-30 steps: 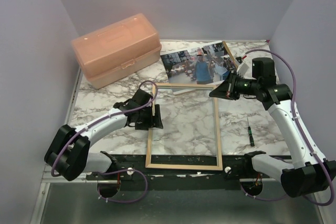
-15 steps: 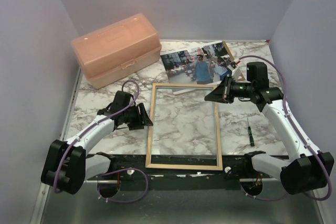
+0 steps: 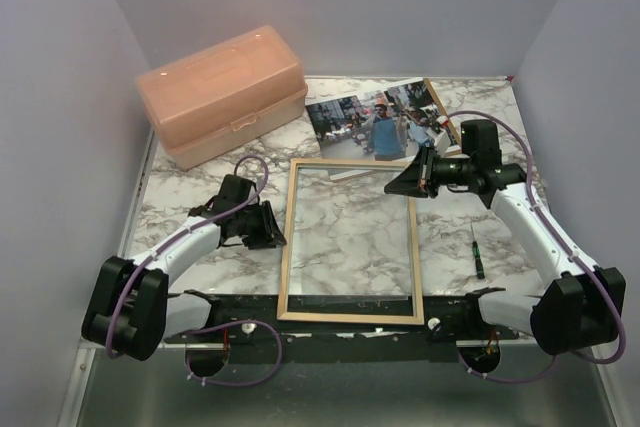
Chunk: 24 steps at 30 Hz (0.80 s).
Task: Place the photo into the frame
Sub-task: Place the photo frame item in the photo frame.
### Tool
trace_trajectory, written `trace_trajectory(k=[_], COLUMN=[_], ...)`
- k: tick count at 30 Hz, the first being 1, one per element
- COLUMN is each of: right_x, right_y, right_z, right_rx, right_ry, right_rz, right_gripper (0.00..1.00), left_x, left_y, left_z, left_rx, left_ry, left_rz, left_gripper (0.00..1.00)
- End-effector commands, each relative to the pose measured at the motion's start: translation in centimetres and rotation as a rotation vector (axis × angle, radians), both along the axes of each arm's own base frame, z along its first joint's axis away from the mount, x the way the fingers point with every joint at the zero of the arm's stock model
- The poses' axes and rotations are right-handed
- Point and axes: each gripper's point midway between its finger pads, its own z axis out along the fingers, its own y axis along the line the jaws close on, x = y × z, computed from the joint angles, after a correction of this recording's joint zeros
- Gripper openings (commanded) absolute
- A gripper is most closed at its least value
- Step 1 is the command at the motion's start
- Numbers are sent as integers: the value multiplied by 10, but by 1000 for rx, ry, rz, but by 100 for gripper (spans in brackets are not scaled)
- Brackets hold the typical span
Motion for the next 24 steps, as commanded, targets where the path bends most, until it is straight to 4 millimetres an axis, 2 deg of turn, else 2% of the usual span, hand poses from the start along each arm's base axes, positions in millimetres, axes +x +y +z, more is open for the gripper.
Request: trace_trajectory(k=[1,11,24], right_x=[1,8,12], right_y=[6,10,11], right_z=[7,6,-19], right_rx=[71,127,127], right_ry=[17,42,96], right_rz=[22,8,-11], right_gripper=[1,1,1], left_x=[1,1,-1], left_y=[6,7,7], left_z=[-8,-16,-21], left_rx=[36,55,59], left_ry=[6,29,50], left_rz=[5,0,-8], left_gripper=[33,25,19])
